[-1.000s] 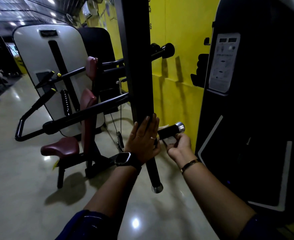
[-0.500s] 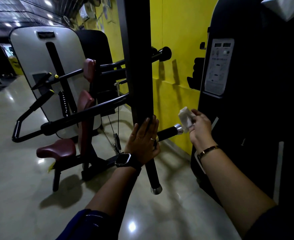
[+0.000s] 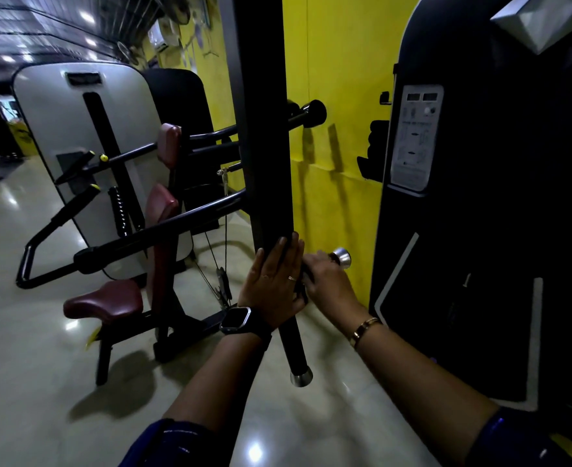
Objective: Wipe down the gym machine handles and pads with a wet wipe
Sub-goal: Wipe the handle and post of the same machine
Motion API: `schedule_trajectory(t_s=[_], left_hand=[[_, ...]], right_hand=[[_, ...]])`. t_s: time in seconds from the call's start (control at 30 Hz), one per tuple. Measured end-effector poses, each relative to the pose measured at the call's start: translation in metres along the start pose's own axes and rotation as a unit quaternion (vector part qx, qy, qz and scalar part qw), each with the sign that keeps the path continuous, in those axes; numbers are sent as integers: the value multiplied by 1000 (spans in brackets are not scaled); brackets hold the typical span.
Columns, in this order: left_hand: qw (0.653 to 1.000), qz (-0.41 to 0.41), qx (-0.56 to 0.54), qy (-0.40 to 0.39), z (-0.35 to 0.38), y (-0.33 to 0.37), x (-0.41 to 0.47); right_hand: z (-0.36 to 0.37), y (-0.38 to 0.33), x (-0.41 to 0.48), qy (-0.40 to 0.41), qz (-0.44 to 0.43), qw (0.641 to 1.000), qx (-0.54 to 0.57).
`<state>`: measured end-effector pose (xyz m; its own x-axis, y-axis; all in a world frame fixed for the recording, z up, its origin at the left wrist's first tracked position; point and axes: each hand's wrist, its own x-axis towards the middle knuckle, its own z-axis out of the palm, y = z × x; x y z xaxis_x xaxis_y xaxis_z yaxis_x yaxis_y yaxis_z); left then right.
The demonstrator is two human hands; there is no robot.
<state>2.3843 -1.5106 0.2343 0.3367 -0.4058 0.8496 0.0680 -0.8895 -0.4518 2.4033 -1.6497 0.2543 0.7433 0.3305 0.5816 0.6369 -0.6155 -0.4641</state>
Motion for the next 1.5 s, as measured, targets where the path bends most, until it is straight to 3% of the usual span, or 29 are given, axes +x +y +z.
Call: schedule_trajectory(t_s=[0.17,0.33,0.47,0.6,0.7,0.8,0.9,1.0,1.13,1.37,1.5], left_hand=[[1000,-1,-3,-6,-1,0,0],[1000,-5,-8,-8,-1,1,1],[1000,2,-2,-12,2,0,-2],[1000,-1,-8,-13,1,-1,-1],[1000,-5,-9,-12,-1,1,1],[1000,-10,-4,-12,0,1,0],[1000,-4,13,-15,0,0,-1],[1000,-4,18,-19,1,0,0],[1000,-9,3,-23,1,1,0],[1000,7,6,-9,3,-1,-1],[1000,-5,19,-14,2,0,1]], right_hand=[[-9,9,-6,2,-122,990,-68],[-18,32,-4,41,-16,996,-81],[3,6,-24,59,-51,997,-27],[3,21,-36,80,-97,990,-69],[-5,40,-33,111,-42,989,-87],[-1,31,-33,134,-5,990,-35],[16,14,-49,95,-68,993,6],[18,24,-53,68,-101,992,-24],[8,35,-39,81,-69,993,-54],[15,-2,-34,108,-72,990,47],[-2,3,-18,64,-44,997,21]])
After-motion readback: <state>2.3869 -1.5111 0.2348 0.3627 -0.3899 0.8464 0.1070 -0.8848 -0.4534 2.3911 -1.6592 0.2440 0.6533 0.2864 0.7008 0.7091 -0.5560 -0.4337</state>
